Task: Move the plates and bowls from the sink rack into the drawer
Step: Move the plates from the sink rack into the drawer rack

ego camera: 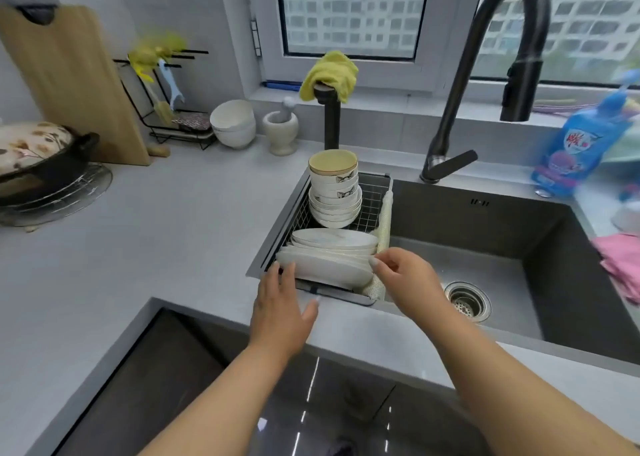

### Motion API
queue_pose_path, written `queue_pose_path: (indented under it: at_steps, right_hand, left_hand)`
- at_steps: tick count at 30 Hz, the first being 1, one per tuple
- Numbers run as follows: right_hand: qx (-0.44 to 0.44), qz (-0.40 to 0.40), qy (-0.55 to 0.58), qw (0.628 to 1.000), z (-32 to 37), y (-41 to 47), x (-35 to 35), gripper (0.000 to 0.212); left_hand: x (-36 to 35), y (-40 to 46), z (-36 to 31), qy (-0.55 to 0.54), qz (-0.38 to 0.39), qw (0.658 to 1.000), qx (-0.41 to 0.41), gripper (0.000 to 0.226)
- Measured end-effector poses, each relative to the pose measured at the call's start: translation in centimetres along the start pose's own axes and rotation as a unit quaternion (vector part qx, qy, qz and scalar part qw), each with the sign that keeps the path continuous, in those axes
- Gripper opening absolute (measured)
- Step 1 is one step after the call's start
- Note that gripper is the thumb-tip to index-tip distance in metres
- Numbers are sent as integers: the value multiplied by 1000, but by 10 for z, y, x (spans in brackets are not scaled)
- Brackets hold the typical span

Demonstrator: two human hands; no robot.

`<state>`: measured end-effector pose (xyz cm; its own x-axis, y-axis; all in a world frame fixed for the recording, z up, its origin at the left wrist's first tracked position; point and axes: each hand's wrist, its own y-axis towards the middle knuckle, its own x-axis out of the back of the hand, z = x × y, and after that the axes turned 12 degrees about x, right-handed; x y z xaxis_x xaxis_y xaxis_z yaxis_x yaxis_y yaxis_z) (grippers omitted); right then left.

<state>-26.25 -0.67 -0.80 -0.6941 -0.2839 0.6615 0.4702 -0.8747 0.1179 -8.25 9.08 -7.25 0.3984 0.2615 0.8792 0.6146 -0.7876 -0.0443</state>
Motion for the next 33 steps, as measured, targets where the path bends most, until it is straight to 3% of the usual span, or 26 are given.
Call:
queue_pose_path:
  at_steps: [7,17,24,33]
  right_hand:
    - [-8,44,-21,999,1,81,-24,20]
    - [3,252,-128,959,-9,136,-67,25]
    - [10,236,-126,964,-9,141,-71,22]
    - [165,230,-235,930,-7,144,-74,23]
  left_hand:
    - [-22,51,9,-6,-2,999,-52,97]
    - [-36,61,18,-38,-29,996,-70,92]
    - [-37,61,20,-39,-38,995,-79,92]
    - [-37,62,22,-42,-44,995,-79,89]
